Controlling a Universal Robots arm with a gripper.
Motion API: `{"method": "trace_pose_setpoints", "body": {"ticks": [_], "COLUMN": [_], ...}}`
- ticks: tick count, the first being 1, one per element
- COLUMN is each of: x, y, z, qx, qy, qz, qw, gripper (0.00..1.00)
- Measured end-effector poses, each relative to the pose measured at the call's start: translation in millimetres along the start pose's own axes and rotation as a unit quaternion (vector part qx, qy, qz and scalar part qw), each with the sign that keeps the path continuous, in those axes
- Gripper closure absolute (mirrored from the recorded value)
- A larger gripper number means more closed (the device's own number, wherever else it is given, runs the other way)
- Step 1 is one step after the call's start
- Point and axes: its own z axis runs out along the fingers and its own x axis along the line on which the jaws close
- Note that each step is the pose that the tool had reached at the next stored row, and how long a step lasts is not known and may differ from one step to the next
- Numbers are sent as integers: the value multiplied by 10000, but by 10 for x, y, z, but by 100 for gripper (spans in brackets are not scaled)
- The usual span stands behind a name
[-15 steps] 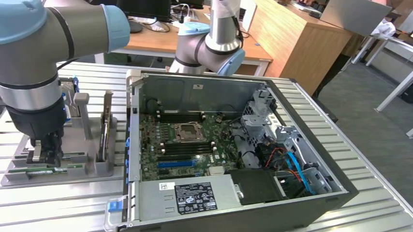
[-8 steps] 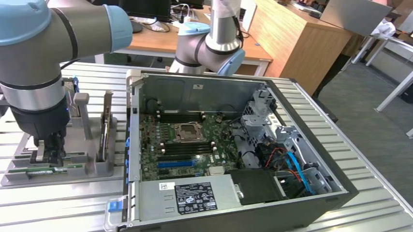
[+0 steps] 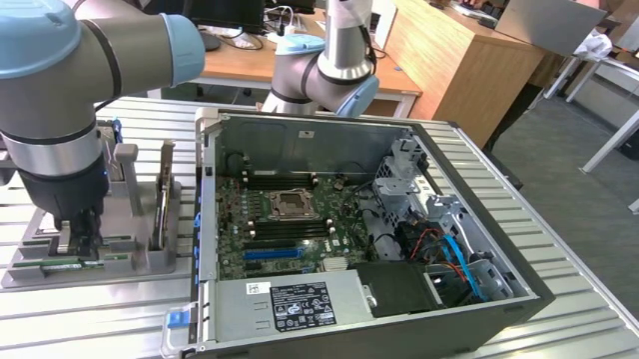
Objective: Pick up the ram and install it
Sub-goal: 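Pick up the ram and move it above insertion slot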
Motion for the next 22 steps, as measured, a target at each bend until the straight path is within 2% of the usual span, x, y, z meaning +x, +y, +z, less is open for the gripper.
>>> {"method": "trace_pose_setpoints", "body": {"ticks": [6,18,22], "x": [2,25,27], "y": [-2,-2,2], "z": [70,79,114], "qx": [0,0,0], "qy": [0,-2,-1], "qz": [-2,-2,-3], "qw": [10000,10000,10000], "gripper": [70,70,70]}}
